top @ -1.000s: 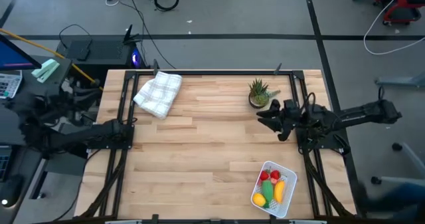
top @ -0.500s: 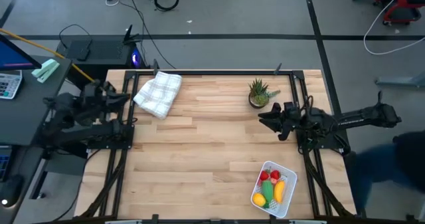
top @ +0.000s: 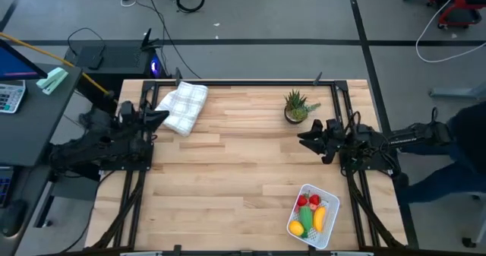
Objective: Pick and placing Produce into tupperware
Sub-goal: Return to Home Position
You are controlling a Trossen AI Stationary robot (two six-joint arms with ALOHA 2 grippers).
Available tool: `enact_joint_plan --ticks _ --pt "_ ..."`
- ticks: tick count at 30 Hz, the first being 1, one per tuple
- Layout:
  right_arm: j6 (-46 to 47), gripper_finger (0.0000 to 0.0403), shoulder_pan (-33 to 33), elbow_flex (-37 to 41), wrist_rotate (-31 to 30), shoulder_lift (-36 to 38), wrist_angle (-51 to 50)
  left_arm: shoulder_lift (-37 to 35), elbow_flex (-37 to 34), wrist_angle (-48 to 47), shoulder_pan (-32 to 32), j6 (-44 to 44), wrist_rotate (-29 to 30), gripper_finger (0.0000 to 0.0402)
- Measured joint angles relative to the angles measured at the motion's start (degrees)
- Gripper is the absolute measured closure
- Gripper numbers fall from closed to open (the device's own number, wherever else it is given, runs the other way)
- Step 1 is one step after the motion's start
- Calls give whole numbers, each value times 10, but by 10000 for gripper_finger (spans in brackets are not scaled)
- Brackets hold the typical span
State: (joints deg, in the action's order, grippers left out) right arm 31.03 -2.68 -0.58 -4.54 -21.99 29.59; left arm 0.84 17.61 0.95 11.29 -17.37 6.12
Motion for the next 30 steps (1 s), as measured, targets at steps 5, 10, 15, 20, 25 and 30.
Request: enact_joint_plan --ticks 5,10,15,20,25,30 --pt "3 235 0 0 10 46 -46 0 -47 57 0 -16 0 369" --pt "3 235 0 0 10 105 -96 0 -78 93 0 -29 0 366" --pt "3 235 0 -3 10 173 -165 0 -112 129 0 -21 0 376" --pt "-3 235 0 -23 10 219 -224 0 -148 164 0 -45 0 377" --pt "-26 235 0 -28 -10 219 -234 0 -171 199 0 -43 -1 370" --pt "-33 235 0 -28 -14 219 -240 2 -171 193 2 -40 3 369"
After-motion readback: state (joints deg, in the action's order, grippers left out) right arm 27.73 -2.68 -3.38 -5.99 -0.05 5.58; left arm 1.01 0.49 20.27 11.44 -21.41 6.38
